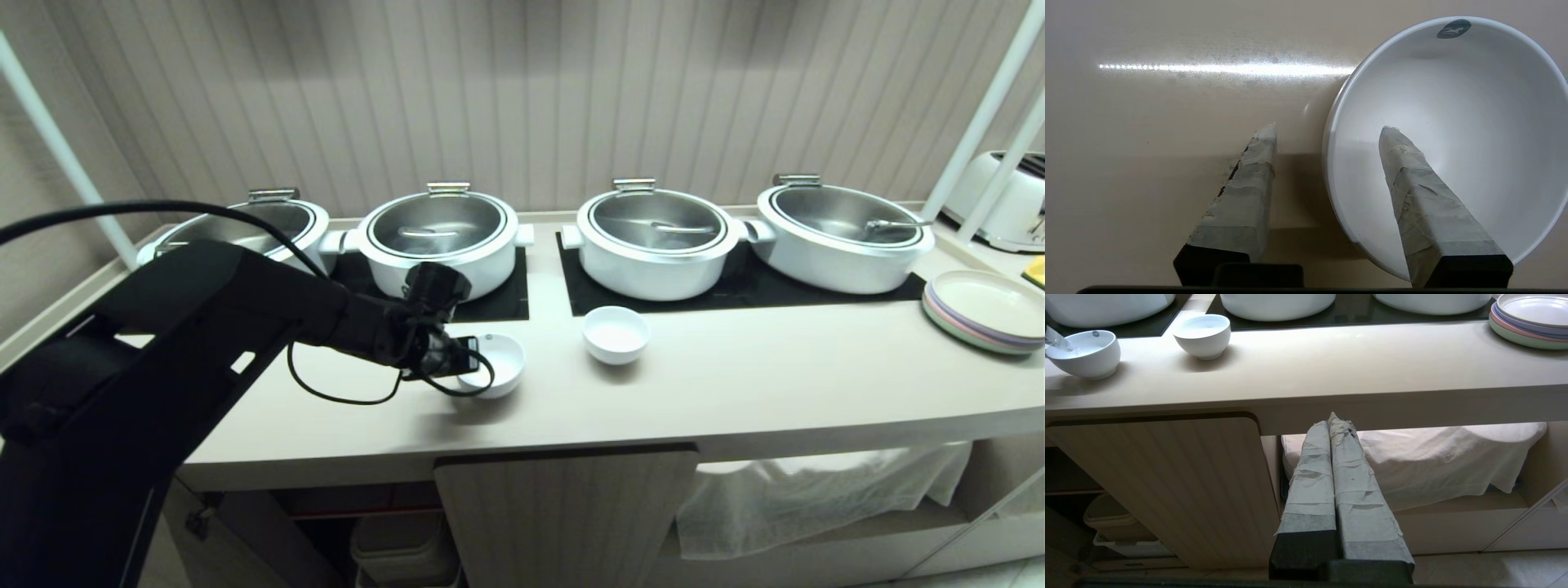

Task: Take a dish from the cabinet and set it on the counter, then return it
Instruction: Place it on the table, then pick up the bowl from the table

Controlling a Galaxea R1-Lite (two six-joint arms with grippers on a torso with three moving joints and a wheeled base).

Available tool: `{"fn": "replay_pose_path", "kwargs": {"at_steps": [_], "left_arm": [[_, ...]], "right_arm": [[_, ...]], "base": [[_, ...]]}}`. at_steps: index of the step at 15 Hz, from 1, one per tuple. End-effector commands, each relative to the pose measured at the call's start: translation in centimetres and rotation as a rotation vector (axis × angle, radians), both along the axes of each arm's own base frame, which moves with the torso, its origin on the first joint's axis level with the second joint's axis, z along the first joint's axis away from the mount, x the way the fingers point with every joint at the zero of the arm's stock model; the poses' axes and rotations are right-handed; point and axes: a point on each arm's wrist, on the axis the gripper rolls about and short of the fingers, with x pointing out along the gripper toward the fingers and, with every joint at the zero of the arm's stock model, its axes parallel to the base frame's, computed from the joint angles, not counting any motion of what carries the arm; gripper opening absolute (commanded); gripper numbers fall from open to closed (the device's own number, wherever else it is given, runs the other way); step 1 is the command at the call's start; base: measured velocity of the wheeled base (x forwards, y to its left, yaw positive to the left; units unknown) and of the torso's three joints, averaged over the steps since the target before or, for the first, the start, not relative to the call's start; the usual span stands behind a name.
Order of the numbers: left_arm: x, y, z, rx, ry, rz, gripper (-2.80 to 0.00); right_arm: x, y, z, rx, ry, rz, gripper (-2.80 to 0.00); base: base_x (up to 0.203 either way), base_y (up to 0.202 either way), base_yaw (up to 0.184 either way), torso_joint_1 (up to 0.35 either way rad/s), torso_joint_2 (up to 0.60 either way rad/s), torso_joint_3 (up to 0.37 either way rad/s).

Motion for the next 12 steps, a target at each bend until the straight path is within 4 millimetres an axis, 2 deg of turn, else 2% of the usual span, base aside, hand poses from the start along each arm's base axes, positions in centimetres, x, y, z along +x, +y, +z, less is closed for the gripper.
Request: {"fn": "replay_pose_path", "kwargs": {"at_steps": [1, 7, 9, 12], "left_arm": [[0.0, 0.0, 0.1, -0.002, -0.003, 0.002, 0.0], [0.3, -0.3, 1.1, -0.002, -0.062, 0.019, 0.0], [0.6, -0.7, 1.9, -0.029, -0.142, 0.022, 0.0], [-0.1, -1.2, 3.5, -0.042, -0.181, 0.011, 0.0]], "right_arm": [[0.0, 0.0, 0.0, 0.0, 0.002, 0.0, -2.8], [0.0, 0.0, 0.0, 0.0, 0.001, 0.0, -2.8], [0.0, 0.0, 0.0, 0.0, 0.002, 0.0, -2.8], [0.0, 0.0, 0.0, 0.0, 0.0, 0.0, -2.8]], "base": [[0.0, 0.0, 0.0, 0.0, 0.0, 0.0], [0.0, 0.0, 0.0, 0.0, 0.0, 0.0], [0.0, 0.0, 0.0, 0.0, 0.0, 0.0], [0.0, 0.0, 0.0, 0.0, 0.0, 0.0]]}}
